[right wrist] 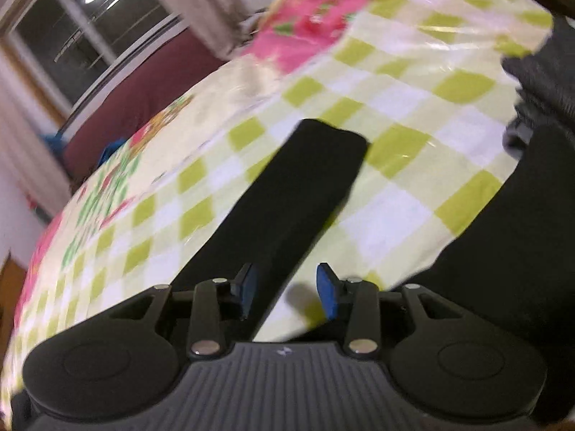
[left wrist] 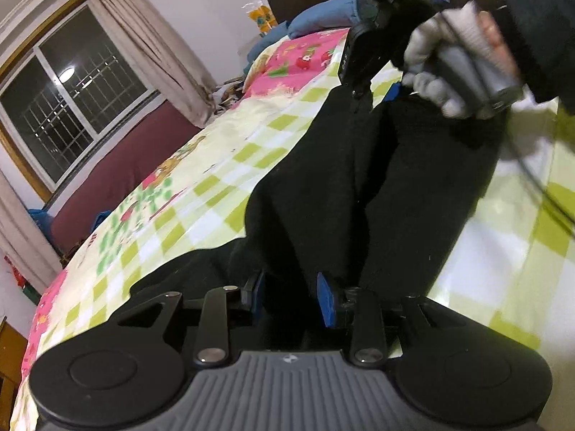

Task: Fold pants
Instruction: 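Lay the pants legs flat on the quilt with both tools, aligning them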

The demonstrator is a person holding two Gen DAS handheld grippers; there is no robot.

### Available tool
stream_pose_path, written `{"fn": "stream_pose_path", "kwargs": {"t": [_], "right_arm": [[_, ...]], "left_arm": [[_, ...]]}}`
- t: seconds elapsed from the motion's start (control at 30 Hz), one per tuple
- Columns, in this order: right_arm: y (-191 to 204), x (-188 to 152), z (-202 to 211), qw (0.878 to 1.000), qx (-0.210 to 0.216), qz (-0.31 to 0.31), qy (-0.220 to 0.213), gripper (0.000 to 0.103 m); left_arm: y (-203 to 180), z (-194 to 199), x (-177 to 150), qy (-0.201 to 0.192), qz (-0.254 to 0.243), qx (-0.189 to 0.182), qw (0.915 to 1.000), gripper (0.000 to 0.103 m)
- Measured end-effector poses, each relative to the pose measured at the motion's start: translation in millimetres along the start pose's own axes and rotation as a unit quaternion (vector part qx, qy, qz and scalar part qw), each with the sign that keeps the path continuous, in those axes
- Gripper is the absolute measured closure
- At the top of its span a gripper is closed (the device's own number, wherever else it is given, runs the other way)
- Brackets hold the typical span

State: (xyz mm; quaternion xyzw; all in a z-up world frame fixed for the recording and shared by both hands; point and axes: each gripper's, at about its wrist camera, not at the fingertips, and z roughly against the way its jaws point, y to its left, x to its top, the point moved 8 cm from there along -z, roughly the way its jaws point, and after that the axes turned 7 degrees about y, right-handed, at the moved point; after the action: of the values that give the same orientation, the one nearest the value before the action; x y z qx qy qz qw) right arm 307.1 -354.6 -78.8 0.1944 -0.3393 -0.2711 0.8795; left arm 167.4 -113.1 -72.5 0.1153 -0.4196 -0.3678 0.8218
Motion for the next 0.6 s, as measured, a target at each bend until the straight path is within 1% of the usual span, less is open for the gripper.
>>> {"fn": "stream_pose_path", "kwargs": {"t": [0.07,0.1,0.17,0.23,0.27,0.3,0.33,0.4,0.6], "right_arm": [[-14.9,5.9,-12.1,0.999,0.008,-0.041,-0.003,0.065],[-19.4,7.9,-17.5,0.998,0.019,-0.056,-0.006,0.064],[-22.8,13.9,-26.7,0.997,0.034,-0.065,-0.014,0.064],[-21.4,20.3,-33.6,0.997,0.035,-0.059,-0.019,0.064],[-19.8,22.4,-35.7,0.998,0.031,-0.054,-0.020,0.068],[-19.3,24.4,-37.7,0.998,0.025,-0.053,-0.019,0.089],[-19.8,25.7,-38.7,0.998,0.022,-0.060,-0.013,0.097],[-18.8,29.3,-32.7,0.996,0.042,-0.074,-0.011,0.099],[4.8,50.6,7.2,0.995,0.081,-0.037,-0.039,0.099]], "left_arm": [[-0.7,-6.5,1.8,0.005,-0.002,-0.001,1.0000,0.056],[-1.2,-10.0,2.2,0.007,-0.003,-0.002,1.0000,0.056],[-2.4,-14.7,2.6,0.013,-0.001,-0.003,0.9999,0.056],[-2.0,-17.0,1.4,0.015,0.002,-0.007,0.9999,0.056],[-1.2,-15.1,-0.4,0.016,0.003,-0.008,0.9998,0.056],[-1.0,-15.5,-0.3,0.018,0.002,-0.008,0.9998,0.056],[-0.9,-15.3,-0.4,0.018,0.002,-0.008,0.9998,0.056],[-1.0,-13.6,-0.6,0.019,0.003,-0.009,0.9998,0.056],[-2.2,-13.9,1.6,0.020,-0.003,-0.004,0.9998,0.056]]}}
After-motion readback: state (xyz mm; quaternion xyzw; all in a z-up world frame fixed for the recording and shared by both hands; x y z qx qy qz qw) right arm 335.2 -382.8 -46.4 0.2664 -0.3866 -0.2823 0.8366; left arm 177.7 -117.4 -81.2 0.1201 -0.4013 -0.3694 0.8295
